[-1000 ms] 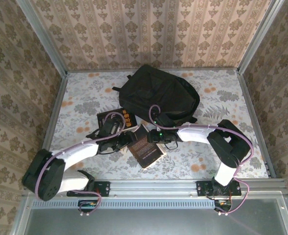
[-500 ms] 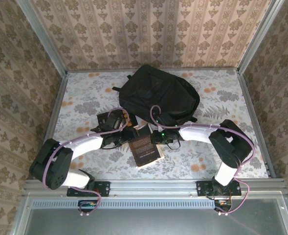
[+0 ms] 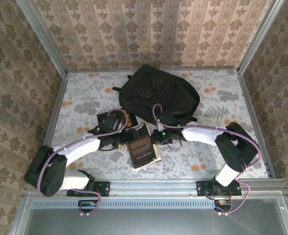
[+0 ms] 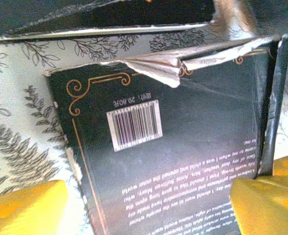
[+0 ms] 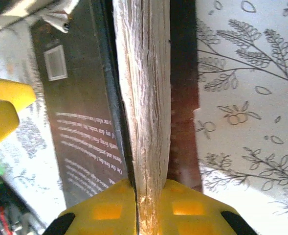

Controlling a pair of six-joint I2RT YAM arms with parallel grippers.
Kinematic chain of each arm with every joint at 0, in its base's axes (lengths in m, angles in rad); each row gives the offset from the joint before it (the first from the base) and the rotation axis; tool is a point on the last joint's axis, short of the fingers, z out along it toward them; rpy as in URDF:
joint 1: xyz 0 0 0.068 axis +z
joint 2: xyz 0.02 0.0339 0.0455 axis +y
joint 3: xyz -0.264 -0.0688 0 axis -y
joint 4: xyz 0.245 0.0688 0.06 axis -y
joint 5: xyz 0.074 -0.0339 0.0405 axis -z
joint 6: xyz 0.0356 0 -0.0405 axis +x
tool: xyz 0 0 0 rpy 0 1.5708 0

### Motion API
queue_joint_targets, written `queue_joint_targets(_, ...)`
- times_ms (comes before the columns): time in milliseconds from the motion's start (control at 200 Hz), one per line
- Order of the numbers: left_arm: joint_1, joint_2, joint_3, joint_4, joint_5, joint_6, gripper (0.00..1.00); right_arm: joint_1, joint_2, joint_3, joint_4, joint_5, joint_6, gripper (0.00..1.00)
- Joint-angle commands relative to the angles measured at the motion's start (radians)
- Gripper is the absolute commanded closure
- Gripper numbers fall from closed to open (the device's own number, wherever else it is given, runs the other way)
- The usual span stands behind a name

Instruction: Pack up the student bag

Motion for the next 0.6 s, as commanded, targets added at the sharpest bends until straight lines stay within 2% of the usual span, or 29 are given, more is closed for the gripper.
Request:
queue_joint_targets(0, 0.032, -0.099, 0.025, -0.128, -0.012, 0.069, 0.07, -0.028, -0.073, -0.037, 0.085, -0.080, 0.064, 1.00)
queue_joint_targets(245, 0.067, -0.228, -0.079, -0.105, 0.034, 0.037, 0.03, -0.068, -0.061, -0.076, 0.239, -0.201, 0.175, 1.00)
queue_joint_targets(595, 0.058, -0.017, -0.133, 0.174, 0.158, -0.059, 0.11, -0.085, 0.020, -0.139, 0.463, -0.298, 0.331, 1.00)
